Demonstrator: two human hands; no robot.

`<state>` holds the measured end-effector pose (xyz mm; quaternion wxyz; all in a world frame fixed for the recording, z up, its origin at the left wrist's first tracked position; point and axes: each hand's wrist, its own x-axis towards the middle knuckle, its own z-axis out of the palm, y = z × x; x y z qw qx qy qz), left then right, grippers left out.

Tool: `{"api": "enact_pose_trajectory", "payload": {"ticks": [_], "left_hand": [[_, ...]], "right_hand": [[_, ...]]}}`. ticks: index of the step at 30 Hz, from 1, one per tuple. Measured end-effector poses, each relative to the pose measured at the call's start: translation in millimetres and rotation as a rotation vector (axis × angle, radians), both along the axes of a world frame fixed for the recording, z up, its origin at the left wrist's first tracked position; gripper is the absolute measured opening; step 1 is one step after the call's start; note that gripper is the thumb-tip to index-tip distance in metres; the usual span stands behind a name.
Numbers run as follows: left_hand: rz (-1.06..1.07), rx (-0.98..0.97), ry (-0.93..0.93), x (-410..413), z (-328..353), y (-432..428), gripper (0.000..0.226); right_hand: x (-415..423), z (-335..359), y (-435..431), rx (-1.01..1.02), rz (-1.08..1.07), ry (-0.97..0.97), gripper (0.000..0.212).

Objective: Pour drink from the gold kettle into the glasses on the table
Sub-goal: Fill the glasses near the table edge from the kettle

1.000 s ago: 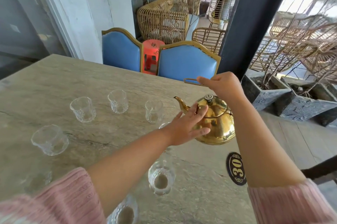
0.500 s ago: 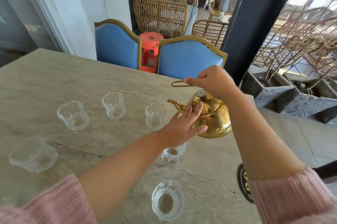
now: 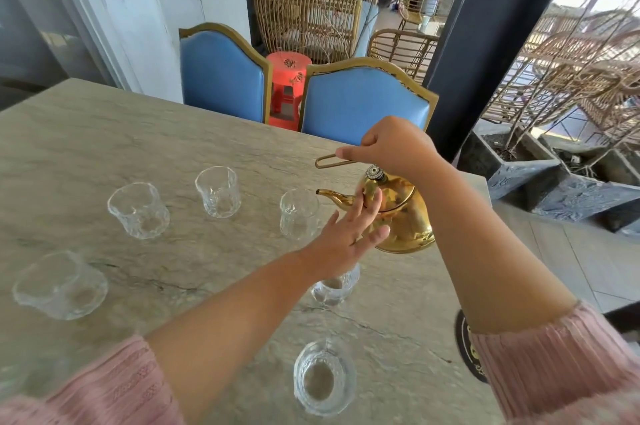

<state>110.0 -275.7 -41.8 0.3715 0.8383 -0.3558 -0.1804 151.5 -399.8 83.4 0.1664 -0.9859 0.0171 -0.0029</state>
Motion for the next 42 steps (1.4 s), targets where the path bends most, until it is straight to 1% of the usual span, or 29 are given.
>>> {"api": "enact_pose_trajectory", "payload": {"ticks": [19, 26, 35, 42], "left_hand": [[0.010, -0.045, 0.002, -4.7, -2.8, 3.0, 0.072], [0.013, -0.054, -0.008, -4.7, -1.2, 3.7, 0.074], [0.002, -0.095, -0.024, -5.1, -2.9, 2.5, 0.069], [0.019, -0.082, -0.021, -6.8, 1.2, 4.0, 0.074]], "right_hand": [[-5.1, 5.0, 12.5, -0.070, 0.056, 0.001, 0.061], [-4.9, 7.1, 16.0, -0.080, 0.060, -0.010, 0.061], [-4.6, 8.5, 18.3, -0.092, 0.078, -0.015, 0.060], [-6.1, 7.8, 19.7, -0.114, 0.081, -0.023, 0.059]]}}
